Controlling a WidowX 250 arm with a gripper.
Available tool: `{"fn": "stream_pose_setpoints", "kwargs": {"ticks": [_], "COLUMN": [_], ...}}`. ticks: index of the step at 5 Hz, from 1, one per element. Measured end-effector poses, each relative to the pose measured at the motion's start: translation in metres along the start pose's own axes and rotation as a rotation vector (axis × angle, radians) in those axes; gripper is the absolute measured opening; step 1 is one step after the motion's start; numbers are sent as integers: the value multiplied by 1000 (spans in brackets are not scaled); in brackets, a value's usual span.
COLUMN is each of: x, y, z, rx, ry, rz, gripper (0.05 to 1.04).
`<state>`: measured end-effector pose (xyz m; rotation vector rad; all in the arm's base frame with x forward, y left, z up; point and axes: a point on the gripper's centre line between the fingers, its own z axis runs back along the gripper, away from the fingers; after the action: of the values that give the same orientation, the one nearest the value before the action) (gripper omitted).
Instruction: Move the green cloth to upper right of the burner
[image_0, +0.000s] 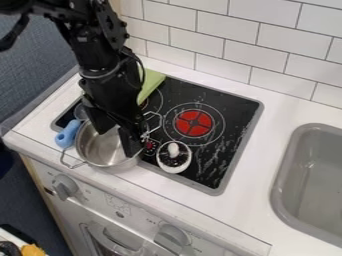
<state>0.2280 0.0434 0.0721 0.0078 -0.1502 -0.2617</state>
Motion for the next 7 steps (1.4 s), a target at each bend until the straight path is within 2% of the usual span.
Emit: {"fn": "stream_pose_setpoints", "kwargs": {"ticks": [1,3,4,5,7], "x": [-2,23,55,76,105], "y": [-1,13,44,87,143], "z": [-4,-6,8,-1,-23], "rx": [-14,-48,-8,49,82], "ry": [19,27,-27,-22,-8], "rz": [4,13,29,103,228], "gripper": [1001,1001,1001,1001,1001]}}
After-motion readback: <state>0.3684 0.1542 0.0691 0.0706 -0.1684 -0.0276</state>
